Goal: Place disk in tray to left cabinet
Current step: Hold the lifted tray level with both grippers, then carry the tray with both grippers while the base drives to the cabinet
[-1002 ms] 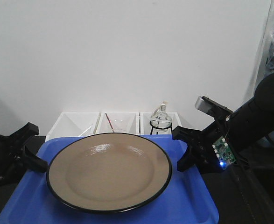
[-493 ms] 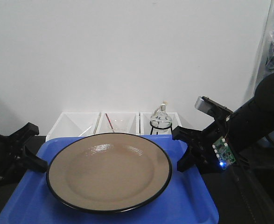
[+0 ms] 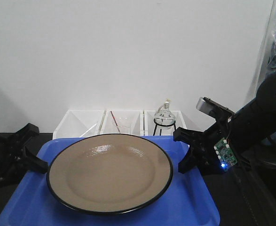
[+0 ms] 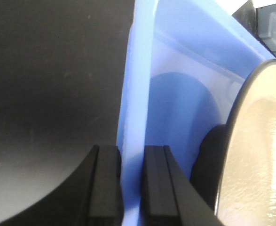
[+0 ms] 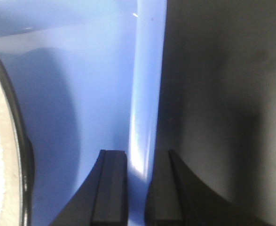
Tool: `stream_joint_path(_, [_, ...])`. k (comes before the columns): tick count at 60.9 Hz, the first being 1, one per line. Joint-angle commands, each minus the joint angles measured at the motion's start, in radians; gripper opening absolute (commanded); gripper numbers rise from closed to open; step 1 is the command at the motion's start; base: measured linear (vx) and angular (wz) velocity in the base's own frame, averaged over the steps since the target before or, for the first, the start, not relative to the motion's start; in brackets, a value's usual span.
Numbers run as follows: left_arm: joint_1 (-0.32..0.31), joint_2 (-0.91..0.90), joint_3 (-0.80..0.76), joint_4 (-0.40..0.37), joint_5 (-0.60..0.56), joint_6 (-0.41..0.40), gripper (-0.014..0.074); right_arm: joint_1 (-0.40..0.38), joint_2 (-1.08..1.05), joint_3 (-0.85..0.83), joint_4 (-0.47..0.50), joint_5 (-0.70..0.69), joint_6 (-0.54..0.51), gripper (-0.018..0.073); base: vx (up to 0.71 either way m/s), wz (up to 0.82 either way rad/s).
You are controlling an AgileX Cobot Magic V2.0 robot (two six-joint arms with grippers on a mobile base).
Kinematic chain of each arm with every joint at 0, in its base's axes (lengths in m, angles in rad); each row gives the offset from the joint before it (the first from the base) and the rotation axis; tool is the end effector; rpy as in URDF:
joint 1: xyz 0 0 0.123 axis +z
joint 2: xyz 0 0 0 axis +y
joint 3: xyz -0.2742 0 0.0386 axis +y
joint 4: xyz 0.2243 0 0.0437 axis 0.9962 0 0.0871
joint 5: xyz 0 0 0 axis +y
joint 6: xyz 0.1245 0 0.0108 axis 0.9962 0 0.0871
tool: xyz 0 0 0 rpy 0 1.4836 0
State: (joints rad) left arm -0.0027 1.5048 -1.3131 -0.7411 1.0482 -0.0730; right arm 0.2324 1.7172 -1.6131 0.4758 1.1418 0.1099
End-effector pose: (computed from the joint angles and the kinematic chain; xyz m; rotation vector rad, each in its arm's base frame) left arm 0.3024 -0.0740 0.3133 -0.4059 2.5636 -0.9932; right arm 0.3344 0.1327 0.3069 -0.0178 2.7267 0.7451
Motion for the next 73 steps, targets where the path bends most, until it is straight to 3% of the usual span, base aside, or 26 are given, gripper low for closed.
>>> stream_joint_path(1, [-0.035,-0.045,-0.036,-0.238,0.017,-0.023,0.0000,0.026,-0.056,-0.041,0.206,-0.031,-0.012,-0.0003,-0.15,0.07])
stream_joint_path(28, [-0.035,-0.045,-0.036,-0.238,0.017,-0.023,0.0000,0.026,-0.056,-0.041,0.206,-0.031,-0.012,-0.0003,-0.15,0.21])
stream_joint_path(73, [-0.035,-0.045,-0.036,-0.238,0.018,-0.023,0.0000,0.026,-0.056,-0.041,0.206,-0.031,-0.012,-0.0003,-0.12,0.67])
